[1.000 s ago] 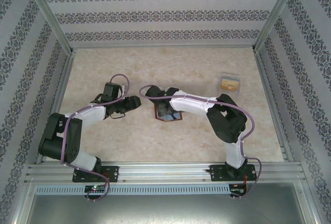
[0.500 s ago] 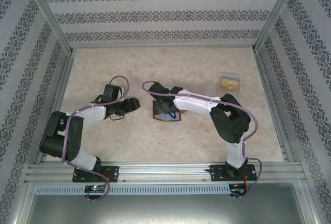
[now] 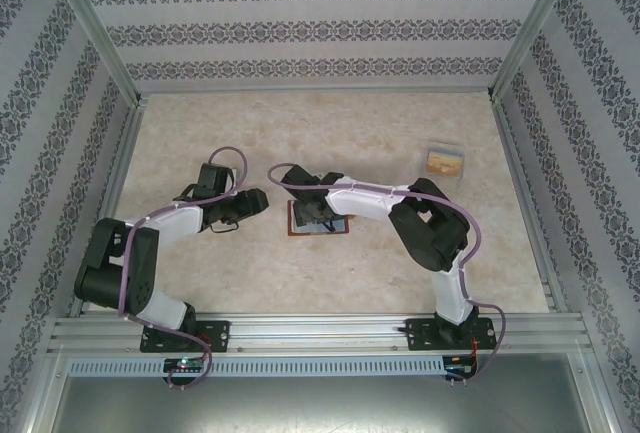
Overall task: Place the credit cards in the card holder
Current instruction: Open the card holder at the center of the table.
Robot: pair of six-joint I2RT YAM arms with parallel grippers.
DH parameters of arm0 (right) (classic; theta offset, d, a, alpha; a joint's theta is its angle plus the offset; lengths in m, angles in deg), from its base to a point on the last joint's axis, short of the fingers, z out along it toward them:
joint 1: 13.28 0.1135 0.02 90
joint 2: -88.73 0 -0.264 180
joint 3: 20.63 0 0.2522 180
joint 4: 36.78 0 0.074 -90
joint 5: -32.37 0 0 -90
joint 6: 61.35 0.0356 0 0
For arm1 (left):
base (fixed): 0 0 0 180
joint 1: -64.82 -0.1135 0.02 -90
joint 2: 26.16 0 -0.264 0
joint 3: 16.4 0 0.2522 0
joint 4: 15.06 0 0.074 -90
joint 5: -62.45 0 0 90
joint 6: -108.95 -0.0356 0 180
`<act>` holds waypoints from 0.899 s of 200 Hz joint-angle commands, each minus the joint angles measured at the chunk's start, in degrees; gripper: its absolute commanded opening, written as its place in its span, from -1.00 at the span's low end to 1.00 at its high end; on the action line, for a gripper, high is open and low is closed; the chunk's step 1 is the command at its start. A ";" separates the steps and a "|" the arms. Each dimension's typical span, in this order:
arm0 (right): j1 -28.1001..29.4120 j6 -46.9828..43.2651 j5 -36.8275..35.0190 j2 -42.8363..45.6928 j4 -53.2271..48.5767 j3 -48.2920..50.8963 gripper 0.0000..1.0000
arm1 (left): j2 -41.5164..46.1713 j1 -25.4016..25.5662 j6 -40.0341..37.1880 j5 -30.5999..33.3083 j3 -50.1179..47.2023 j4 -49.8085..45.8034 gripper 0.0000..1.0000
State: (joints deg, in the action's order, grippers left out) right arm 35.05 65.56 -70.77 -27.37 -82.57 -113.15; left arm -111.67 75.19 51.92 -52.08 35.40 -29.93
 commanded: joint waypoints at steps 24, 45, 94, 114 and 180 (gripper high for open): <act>0.61 -2.06 -2.09 0.22 -4.64 0.78 0.54 | 3.68 -1.06 -0.90 0.97 -1.29 -1.90 0.37; 0.62 -3.86 -2.83 3.17 -5.32 -0.50 0.59 | 4.24 -1.05 -0.46 -0.94 -1.87 0.31 0.37; -0.55 -5.36 -3.57 14.41 -1.26 3.40 0.82 | 4.37 -0.73 0.54 -2.06 -2.61 1.48 0.36; -2.42 -6.63 -5.20 18.24 -0.47 5.25 0.79 | 6.17 0.89 1.39 -0.95 -3.09 1.70 0.38; -10.04 -3.66 13.54 20.00 8.61 13.23 0.66 | 9.98 5.06 1.03 2.28 2.20 -2.16 0.40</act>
State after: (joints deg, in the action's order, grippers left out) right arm 25.04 59.35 -66.60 -6.91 -78.90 -103.44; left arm -102.91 79.82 52.40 -50.75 35.36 -30.58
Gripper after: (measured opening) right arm 0.840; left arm 0.700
